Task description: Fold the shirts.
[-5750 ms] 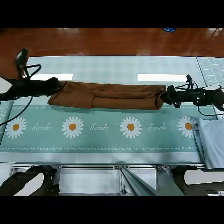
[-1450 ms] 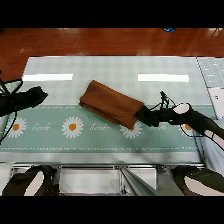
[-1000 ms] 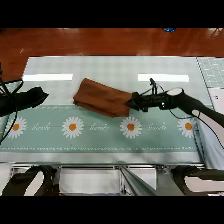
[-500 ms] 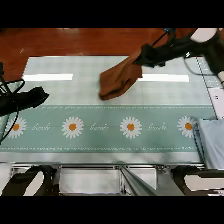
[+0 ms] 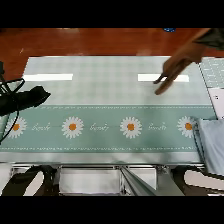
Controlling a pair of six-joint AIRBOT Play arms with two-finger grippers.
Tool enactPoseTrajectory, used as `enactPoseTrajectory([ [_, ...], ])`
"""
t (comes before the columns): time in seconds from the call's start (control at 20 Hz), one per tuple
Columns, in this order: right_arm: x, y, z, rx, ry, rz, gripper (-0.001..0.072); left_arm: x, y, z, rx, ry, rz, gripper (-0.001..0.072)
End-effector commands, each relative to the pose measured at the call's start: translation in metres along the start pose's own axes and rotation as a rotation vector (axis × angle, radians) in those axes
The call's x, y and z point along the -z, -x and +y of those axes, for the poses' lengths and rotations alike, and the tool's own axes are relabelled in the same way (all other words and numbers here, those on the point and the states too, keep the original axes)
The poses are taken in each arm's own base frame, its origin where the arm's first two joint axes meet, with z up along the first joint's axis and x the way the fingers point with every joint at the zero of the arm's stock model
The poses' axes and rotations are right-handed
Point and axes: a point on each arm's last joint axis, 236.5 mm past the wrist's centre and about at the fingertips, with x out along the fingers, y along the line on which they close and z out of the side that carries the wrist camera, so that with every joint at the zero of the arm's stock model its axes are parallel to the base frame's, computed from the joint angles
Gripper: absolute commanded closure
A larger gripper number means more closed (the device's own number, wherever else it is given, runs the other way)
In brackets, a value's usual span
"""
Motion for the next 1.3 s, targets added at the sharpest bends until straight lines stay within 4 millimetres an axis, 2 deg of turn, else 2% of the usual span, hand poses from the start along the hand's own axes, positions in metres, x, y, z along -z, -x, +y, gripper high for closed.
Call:
enactPoseTrajectory([
  [0.0,0.008,0.066,-0.058,0.116,-0.177,-0.041,0.0684,0.000,0.000,-0.001,0.003,-0.003,0.001,0.0688],
  [0.2,0.047,0.128,-0.134,0.417,-0.337,-0.029,0.0685,-0.001,0.000,-0.001,0.003,0.001,-0.004,0.0688],
  [0.3,0.064,0.153,-0.154,0.517,-0.384,-0.064,0.0685,-0.003,0.000,-0.001,0.003,0.001,-0.013,0.0688],
  [0.4,0.094,0.163,-0.172,0.561,-0.454,-0.050,0.0685,-0.004,-0.001,0.000,0.002,0.002,-0.016,0.0688],
  [0.45,0.112,0.167,-0.183,0.584,-0.505,-0.038,0.0685,-0.004,-0.001,0.000,0.002,0.002,-0.014,0.0688],
  [0.55,0.162,0.182,-0.213,0.685,-0.646,-0.015,0.0685,-0.003,-0.001,0.000,0.002,0.002,-0.012,0.0688],
  [0.7,0.250,0.224,-0.256,0.950,-0.816,0.078,0.0684,0.000,-0.003,-0.005,0.011,-0.014,-0.003,0.0688],
  [0.75,0.273,0.231,-0.265,1.003,-0.883,0.096,0.0684,0.003,-0.004,-0.009,0.019,-0.024,0.006,0.0688],
  [0.8,0.284,0.227,-0.269,1.000,-0.928,0.082,0.0684,0.007,-0.007,-0.013,0.027,-0.035,0.020,0.0688],
  [0.85,0.288,0.217,-0.273,0.972,-0.935,0.072,0.0683,0.012,-0.009,-0.017,0.034,-0.043,0.037,0.0688],
  [0.9,0.295,0.210,-0.278,0.974,-0.951,0.089,0.0603,0.015,-0.010,-0.022,0.048,-0.038,0.049,0.0688],
  [0.95,0.304,0.204,-0.281,0.973,-0.972,0.123,0.0355,0.017,-0.010,-0.027,0.060,-0.038,0.053,0.0688],
  [1.0,0.307,0.201,-0.284,0.970,-0.976,0.139,0.0301,0.015,-0.011,-0.029,0.065,-0.044,0.044,0.0688],
  [1.05,0.302,0.198,-0.288,0.963,-0.976,0.120,0.0301,0.010,-0.011,-0.029,0.065,-0.044,0.022,0.0688],
  [1.15,0.274,0.184,-0.297,0.904,-0.914,0.030,0.0304,-0.012,-0.009,-0.029,0.069,-0.023,-0.062,0.0689],
  [1.2,0.252,0.174,-0.298,0.863,-0.865,-0.024,0.0342,-0.024,-0.004,-0.033,0.082,0.011,-0.086,0.0689],
  [1.25,0.223,0.162,-0.297,0.801,-0.804,-0.089,0.0474,-0.040,0.002,-0.041,0.102,0.019,-0.118,0.0689],
])
